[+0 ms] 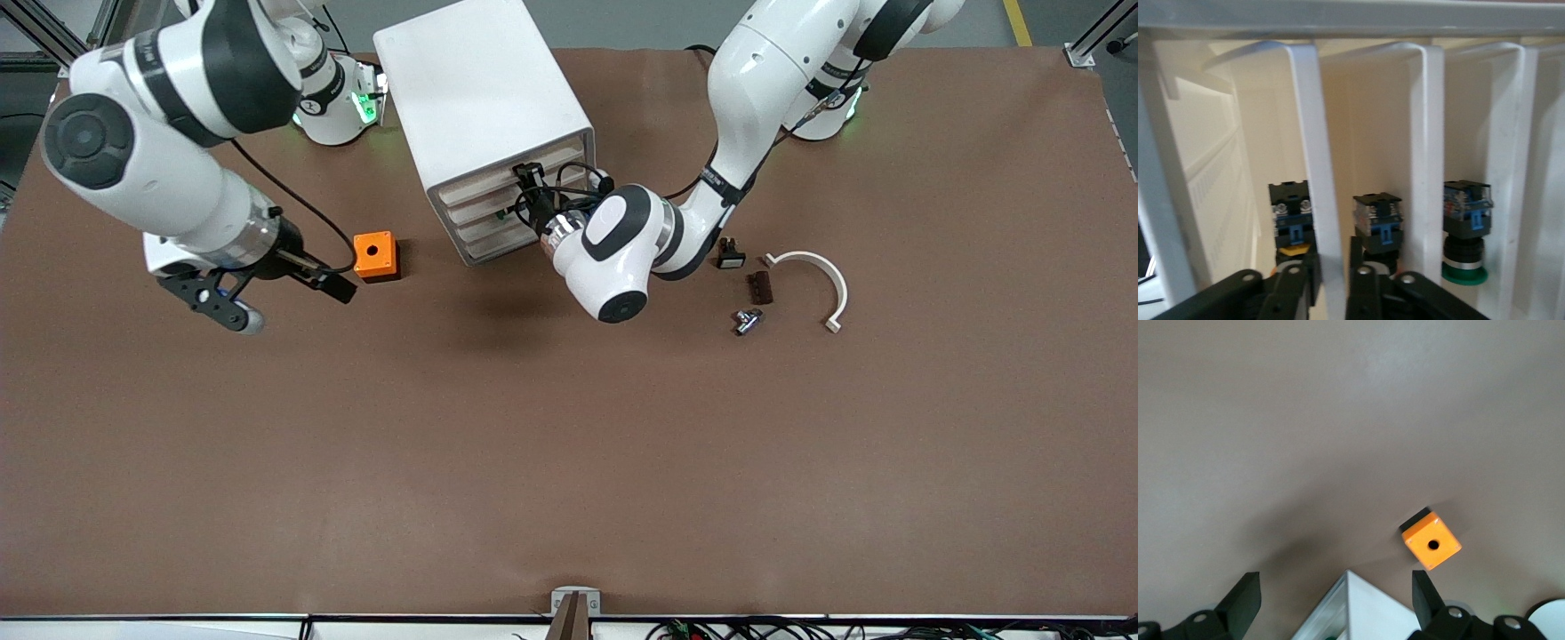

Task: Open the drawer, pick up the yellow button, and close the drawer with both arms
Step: 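Pull the white cabinet drawer open with the left gripper, then grasp the yellow mushroom button inside the drawer with the right gripper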

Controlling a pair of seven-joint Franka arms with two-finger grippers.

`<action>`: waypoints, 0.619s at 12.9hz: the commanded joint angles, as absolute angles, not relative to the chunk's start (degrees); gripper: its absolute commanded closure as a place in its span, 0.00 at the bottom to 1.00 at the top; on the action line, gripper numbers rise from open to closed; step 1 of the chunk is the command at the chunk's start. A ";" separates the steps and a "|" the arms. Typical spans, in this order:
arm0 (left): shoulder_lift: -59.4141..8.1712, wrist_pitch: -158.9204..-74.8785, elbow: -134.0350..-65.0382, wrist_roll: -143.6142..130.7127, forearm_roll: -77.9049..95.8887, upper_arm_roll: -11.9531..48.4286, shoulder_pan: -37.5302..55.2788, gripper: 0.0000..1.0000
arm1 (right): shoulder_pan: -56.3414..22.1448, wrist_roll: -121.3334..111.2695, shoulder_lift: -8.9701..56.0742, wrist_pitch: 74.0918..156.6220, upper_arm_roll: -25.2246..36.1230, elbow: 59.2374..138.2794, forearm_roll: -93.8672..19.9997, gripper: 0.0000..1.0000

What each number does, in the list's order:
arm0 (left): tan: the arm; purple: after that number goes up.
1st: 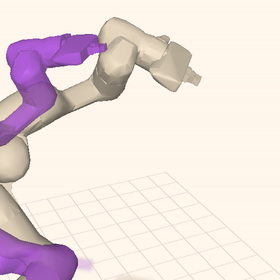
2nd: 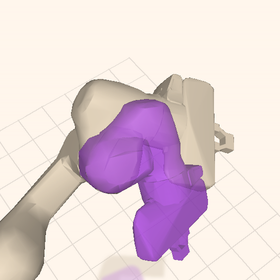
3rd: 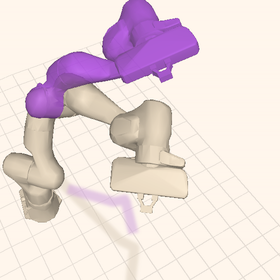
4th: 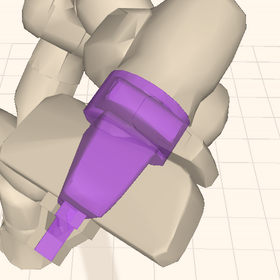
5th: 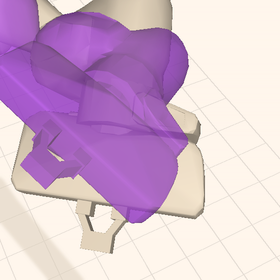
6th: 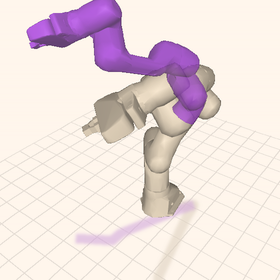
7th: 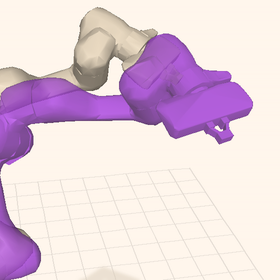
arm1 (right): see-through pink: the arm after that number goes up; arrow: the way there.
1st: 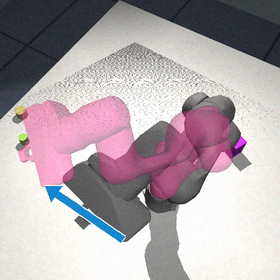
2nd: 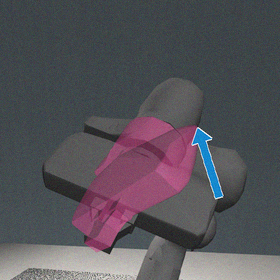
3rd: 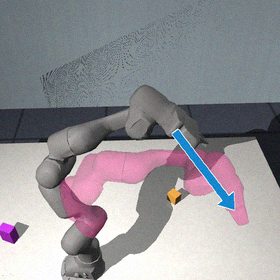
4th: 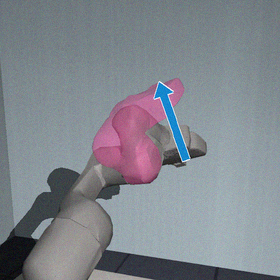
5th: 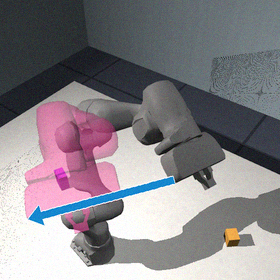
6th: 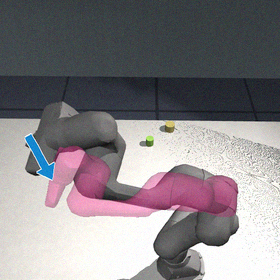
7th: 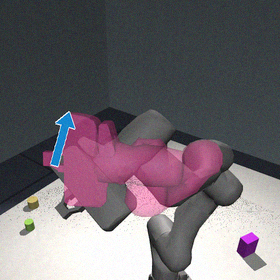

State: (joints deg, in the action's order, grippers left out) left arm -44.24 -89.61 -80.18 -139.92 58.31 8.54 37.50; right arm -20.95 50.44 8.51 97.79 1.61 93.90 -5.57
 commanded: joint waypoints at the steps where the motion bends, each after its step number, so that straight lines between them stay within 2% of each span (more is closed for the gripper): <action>1: -44.56 -89.30 -79.45 -140.10 58.36 8.17 37.27 1.00 | -27.93 60.79 7.91 100.36 2.28 96.06 -5.45 0.00; 3: -44.30 -86.67 -79.19 -140.01 58.36 7.56 34.30 1.00 | -31.71 67.21 7.91 101.16 2.20 95.89 -5.36 0.00; 8: -44.65 -87.10 -76.55 -135.63 58.36 7.47 21.30 1.00 | -39.71 80.48 8.09 103.27 2.20 95.89 -1.76 0.00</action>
